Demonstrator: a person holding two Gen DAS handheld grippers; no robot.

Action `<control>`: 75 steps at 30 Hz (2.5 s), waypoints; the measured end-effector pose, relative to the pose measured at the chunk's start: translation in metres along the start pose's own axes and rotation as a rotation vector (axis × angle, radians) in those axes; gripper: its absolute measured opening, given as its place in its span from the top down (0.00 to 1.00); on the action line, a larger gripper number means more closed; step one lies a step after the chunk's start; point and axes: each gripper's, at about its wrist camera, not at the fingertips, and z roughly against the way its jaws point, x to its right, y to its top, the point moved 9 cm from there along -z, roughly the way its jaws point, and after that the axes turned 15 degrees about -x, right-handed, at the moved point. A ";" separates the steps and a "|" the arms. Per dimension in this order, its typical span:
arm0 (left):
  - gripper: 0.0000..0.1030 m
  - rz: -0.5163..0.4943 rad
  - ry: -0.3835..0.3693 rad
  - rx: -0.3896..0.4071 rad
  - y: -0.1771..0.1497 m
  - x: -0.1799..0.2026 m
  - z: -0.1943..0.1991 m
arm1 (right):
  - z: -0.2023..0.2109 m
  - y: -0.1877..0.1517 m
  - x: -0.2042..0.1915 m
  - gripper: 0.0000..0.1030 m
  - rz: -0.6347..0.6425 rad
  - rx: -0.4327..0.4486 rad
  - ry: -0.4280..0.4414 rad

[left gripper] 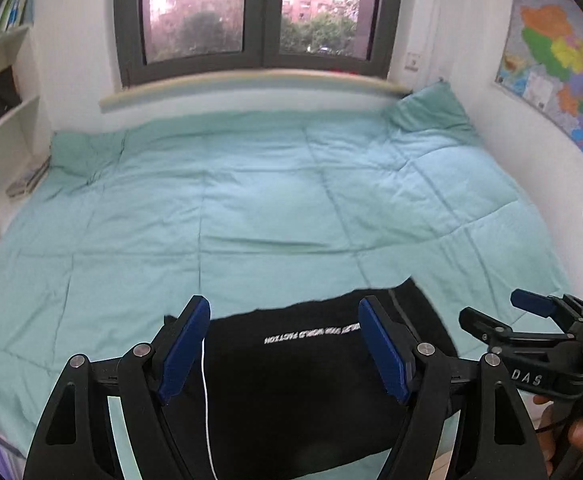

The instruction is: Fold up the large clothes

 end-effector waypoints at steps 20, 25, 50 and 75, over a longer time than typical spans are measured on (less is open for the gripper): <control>0.24 0.088 0.037 -0.084 -0.044 -0.005 -0.017 | -0.016 -0.014 -0.027 0.13 0.020 -0.035 0.017; 0.24 0.110 0.027 -0.096 -0.049 -0.013 -0.019 | -0.025 -0.019 -0.025 0.13 0.012 -0.067 0.023; 0.24 0.040 0.002 -0.119 -0.035 0.003 -0.023 | -0.034 -0.012 -0.026 0.13 -0.008 -0.119 0.083; 0.24 0.047 -0.019 -0.056 -0.010 0.001 -0.008 | -0.022 0.018 -0.038 0.13 0.019 -0.061 0.112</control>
